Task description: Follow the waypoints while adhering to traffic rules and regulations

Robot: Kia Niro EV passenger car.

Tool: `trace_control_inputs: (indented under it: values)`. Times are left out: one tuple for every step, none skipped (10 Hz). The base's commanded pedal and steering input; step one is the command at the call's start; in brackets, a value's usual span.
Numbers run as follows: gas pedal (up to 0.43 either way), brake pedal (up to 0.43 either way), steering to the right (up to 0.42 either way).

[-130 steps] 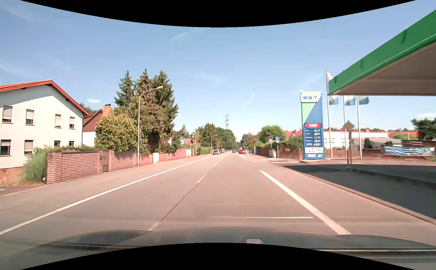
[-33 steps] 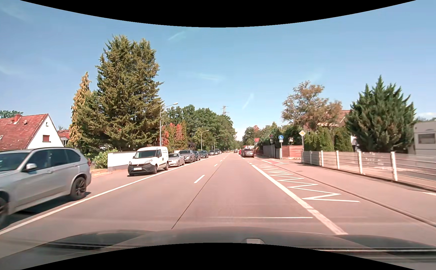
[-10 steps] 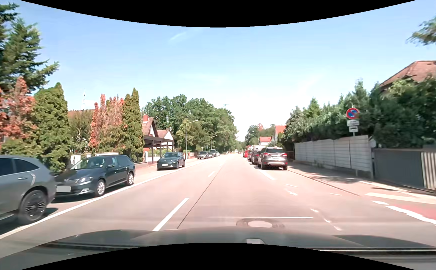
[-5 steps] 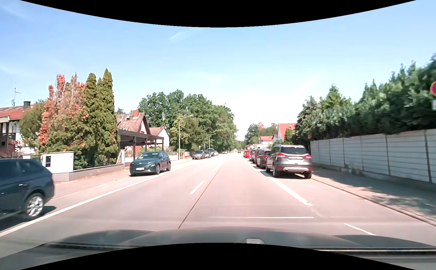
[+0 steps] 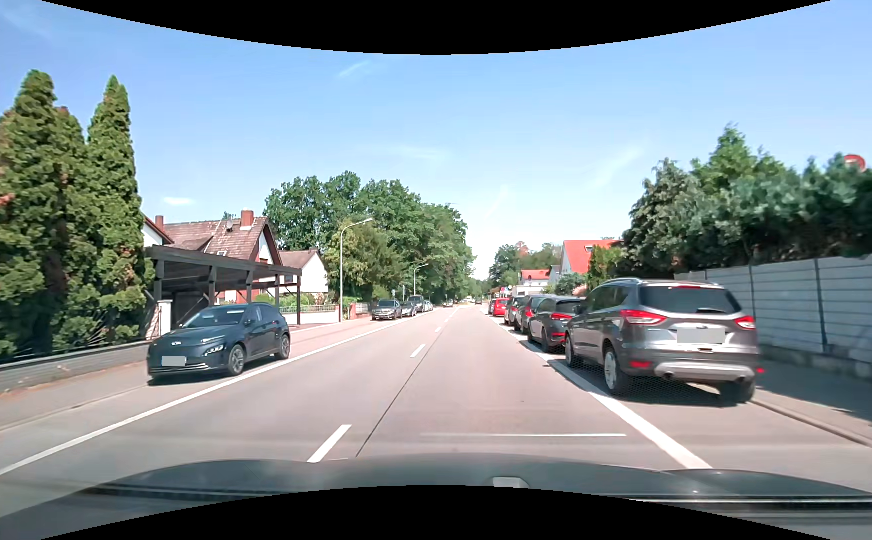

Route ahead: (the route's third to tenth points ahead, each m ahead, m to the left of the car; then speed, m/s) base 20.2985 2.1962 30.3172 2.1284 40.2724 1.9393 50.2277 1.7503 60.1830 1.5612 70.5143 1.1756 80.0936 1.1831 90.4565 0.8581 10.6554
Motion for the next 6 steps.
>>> trace_control_inputs:
  values:
    - [0.02, 0.0, -0.002]
    - [0.02, 0.0, -0.002]
    - [0.02, 0.0, -0.002]
    - [0.02, 0.0, -0.002]
    - [0.02, 0.0, -0.001]
    - [0.02, 0.0, -0.001]
